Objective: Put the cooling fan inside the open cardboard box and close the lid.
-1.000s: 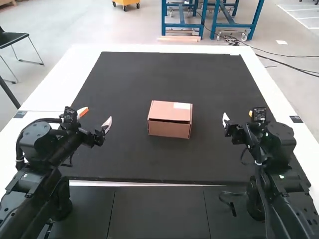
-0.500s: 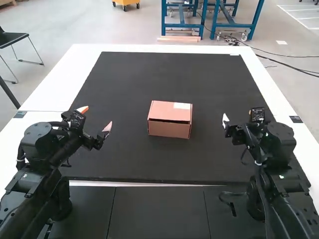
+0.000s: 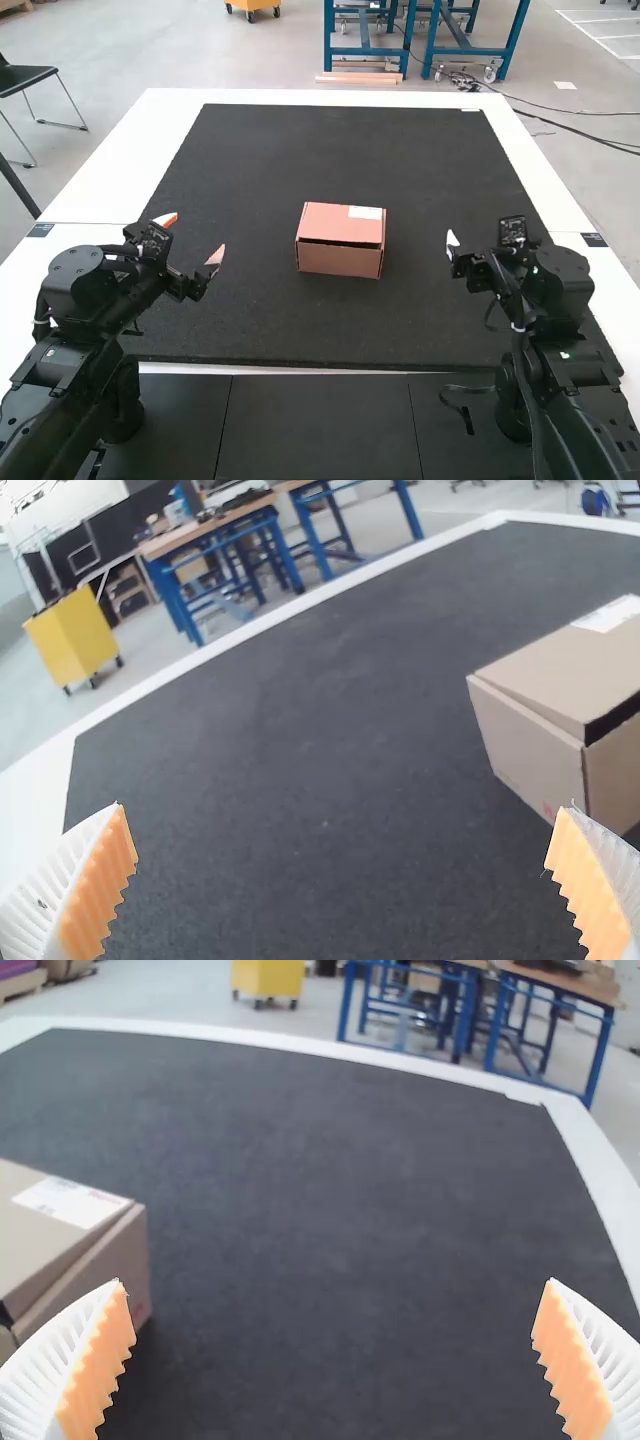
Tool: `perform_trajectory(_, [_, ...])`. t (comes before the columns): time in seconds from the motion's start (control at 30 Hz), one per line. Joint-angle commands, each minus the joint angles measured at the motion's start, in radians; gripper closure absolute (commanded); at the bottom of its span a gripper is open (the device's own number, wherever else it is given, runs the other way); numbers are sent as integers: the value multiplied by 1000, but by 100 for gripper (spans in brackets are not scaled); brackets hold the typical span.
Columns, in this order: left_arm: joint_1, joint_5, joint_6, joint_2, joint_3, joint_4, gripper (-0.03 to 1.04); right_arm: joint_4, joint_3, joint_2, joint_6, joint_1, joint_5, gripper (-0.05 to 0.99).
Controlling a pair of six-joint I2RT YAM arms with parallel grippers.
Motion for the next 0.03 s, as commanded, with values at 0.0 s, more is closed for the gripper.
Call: perform_trajectory(0.0, [2,14,9,-14,-6,-21,4,-22,-4,-10,-4,-3,-2,2])
